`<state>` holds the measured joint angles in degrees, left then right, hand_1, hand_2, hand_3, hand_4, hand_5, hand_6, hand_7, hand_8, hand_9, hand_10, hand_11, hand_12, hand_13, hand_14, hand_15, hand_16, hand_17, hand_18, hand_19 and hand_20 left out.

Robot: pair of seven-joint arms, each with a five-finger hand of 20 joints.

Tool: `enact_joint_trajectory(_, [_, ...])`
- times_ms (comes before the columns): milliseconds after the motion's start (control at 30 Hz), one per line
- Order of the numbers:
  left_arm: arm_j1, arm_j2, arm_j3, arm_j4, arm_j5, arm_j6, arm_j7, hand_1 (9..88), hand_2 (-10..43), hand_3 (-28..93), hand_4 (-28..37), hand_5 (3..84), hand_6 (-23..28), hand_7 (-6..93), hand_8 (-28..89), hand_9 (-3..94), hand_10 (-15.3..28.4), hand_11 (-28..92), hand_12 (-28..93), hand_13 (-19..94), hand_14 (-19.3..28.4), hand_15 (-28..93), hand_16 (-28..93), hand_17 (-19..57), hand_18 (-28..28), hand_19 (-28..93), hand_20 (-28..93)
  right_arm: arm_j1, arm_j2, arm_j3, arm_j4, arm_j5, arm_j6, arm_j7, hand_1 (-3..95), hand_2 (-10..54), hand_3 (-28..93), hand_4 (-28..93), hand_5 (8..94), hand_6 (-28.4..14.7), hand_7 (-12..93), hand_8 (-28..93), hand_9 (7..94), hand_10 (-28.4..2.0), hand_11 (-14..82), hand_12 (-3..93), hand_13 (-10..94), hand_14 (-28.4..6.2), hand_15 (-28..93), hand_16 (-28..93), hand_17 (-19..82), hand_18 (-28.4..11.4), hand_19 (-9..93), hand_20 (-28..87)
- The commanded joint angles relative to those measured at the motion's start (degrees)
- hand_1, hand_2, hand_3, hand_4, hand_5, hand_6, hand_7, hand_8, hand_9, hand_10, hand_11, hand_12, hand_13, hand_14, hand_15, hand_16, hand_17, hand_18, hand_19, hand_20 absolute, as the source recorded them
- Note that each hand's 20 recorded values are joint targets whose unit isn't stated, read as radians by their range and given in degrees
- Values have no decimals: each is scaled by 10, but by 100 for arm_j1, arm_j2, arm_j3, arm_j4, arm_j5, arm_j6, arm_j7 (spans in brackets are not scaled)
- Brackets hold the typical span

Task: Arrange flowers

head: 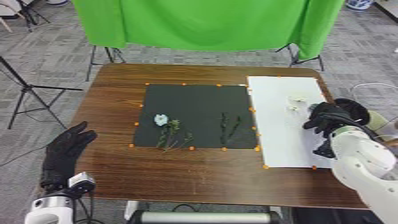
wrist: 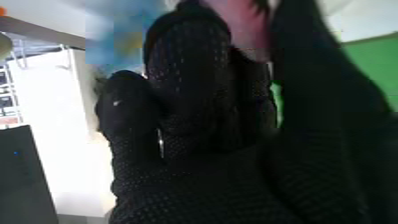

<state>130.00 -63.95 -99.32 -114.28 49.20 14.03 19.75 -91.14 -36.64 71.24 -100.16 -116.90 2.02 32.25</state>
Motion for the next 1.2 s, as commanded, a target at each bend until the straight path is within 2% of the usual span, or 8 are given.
enact_joint_trajectory(33, [78,-11,-72,-43,-24,-43,-67,230,-95,738,-264,506,-3,187,-87,519,126,219,139,410,156,207,0,81,109,93,190,-186,151,-21,-430,-162,807,-188,602,-94,637,-189,735,6,225,29,861,-108,54,299,928,-24,532,301,631,-126,932,427])
enact_joint_trajectory(133, [83,-67,-58,-64,-49,-4,-45,229,-95,738,-264,506,-1,185,-87,519,126,219,139,410,156,207,0,81,109,93,189,-209,184,27,-762,-198,1071,-343,623,-95,631,-191,760,6,231,32,888,-99,58,330,934,-19,548,308,643,-121,932,450])
enact_joint_trajectory(333, [90,-30,-61,-74,-25,-7,-70,229,-95,738,-264,508,1,184,-86,520,126,219,138,410,156,207,0,81,109,94,189,396,83,-444,-1440,-66,982,-692,627,-95,631,-191,774,8,238,32,899,-95,59,346,937,-14,558,309,649,-118,932,472])
enact_joint_trajectory(533, [-1,95,-22,-18,-10,-87,-115,230,-95,738,-264,509,1,185,-86,520,126,219,138,410,156,208,0,81,109,93,189,1345,-274,-1601,-1745,492,877,-1008,625,-95,633,-195,776,14,238,25,898,-103,51,345,936,-12,562,312,649,-118,932,490])
enact_joint_trajectory(600, [6,63,-23,-34,-47,-14,-79,230,-95,738,-263,509,1,184,-86,520,126,219,138,410,156,208,0,81,108,93,189,1736,-448,-2143,-1665,465,808,-1193,624,-95,634,-195,778,14,238,24,898,-105,50,344,935,-11,566,313,649,-118,932,493])
enact_joint_trajectory(767, [-25,87,19,-17,-23,-54,-55,231,-95,738,-262,509,1,185,-85,520,125,219,139,410,156,208,-1,82,108,92,189,2591,-939,-3310,-1414,560,686,-1431,623,-95,634,-198,779,16,240,21,898,-106,48,343,934,-11,573,312,650,-118,932,504])
enact_joint_trajectory(900, [32,27,12,-46,-29,-9,-38,231,-95,738,-261,509,1,185,-86,520,125,219,139,409,156,208,-1,81,108,92,189,2875,-1350,-3832,-1152,578,605,-1514,620,-95,637,-199,779,18,241,20,898,-104,48,343,935,-10,575,311,651,-118,932,508])
enact_joint_trajectory(1200, [20,49,-16,-37,-36,1,-20,230,-95,739,-258,508,2,185,-86,520,126,219,139,409,156,208,-1,81,108,92,189,3378,-1961,-4510,-739,640,520,-1604,618,-95,638,-202,779,21,243,15,899,-102,45,341,935,-10,584,310,653,-119,932,529])
